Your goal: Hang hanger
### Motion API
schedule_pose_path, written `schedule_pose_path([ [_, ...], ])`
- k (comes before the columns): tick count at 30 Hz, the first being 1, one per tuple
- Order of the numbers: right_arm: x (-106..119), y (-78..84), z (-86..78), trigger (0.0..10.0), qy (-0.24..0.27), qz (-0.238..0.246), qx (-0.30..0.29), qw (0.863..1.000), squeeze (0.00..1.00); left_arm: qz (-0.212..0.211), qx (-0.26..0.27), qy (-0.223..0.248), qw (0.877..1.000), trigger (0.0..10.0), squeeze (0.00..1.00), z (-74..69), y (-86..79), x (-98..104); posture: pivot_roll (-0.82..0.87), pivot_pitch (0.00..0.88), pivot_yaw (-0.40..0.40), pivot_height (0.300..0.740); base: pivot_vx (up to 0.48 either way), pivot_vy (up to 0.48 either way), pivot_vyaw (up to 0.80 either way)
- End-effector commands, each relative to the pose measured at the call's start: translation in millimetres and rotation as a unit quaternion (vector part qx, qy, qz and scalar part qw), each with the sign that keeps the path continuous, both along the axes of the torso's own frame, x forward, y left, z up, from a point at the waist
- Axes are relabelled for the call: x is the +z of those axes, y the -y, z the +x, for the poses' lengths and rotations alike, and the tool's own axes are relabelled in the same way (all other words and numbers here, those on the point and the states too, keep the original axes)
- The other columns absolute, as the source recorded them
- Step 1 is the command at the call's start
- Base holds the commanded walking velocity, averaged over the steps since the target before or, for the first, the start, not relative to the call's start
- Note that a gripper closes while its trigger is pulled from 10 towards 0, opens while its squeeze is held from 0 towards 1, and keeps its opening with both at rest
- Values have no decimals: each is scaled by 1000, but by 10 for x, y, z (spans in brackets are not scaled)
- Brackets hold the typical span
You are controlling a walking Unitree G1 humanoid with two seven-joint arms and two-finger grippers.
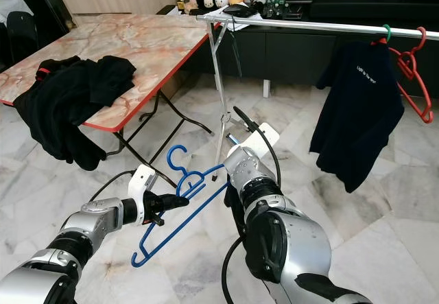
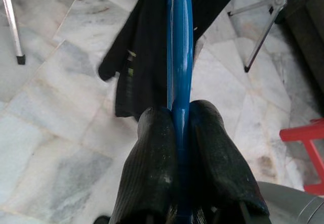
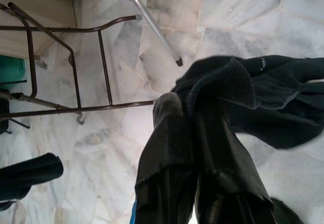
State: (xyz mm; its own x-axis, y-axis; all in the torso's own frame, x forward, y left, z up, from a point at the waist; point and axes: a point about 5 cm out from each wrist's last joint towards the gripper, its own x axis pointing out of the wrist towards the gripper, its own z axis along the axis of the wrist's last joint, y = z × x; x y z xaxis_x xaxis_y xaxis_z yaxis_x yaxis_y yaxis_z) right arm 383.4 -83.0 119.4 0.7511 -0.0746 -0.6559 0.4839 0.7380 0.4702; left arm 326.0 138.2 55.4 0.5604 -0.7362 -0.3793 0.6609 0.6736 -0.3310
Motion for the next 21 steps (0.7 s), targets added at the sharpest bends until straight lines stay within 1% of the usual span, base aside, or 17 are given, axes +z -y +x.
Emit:
schedule_pose_path([
  [1, 113, -141, 24, 10000, 12, 4, 18, 1000, 0, -10, 9, 15, 1000, 10000, 0, 71, -36, 96, -152, 0, 178, 740, 0, 0, 0],
  [4, 121, -192, 16, 10000, 12, 3, 27, 1000, 0, -21, 3, 17, 1000, 10000, 0, 85, -25, 129, -151, 0, 178, 740, 0, 0, 0],
  [10, 151, -273, -4, 10000, 12, -2, 36, 999, 0, -22, 23, 28, 999, 10000, 0, 135, -28, 174, -152, 0, 177, 740, 0, 0, 0],
  [14, 154, -278, -6, 10000, 12, -3, 37, 999, 0, -22, 24, 28, 999, 10000, 0, 139, -27, 176, -154, 0, 177, 740, 0, 0, 0],
  [16, 176, -320, -36, 10000, 9, -14, 37, 999, 0, 26, 81, 53, 995, 10000, 0, 198, -95, 175, -153, 0, 180, 740, 0, 0, 0],
  [17, 197, -346, -66, 10000, 7, -19, 36, 999, 0, 51, 114, 66, 990, 10000, 0, 228, -149, 178, -152, 0, 183, 740, 0, 0, 0],
  [19, 221, -383, -111, 10000, 5, -19, 36, 999, 0, 56, 144, 76, 985, 10000, 0, 250, -206, 196, -151, 0, 185, 740, 0, 0, 0],
  [21, 231, -413, -139, 10000, 4, -17, 40, 999, 0, 52, 150, 80, 984, 10000, 0, 255, -214, 206, -151, 0, 186, 740, 0, 0, 0],
])
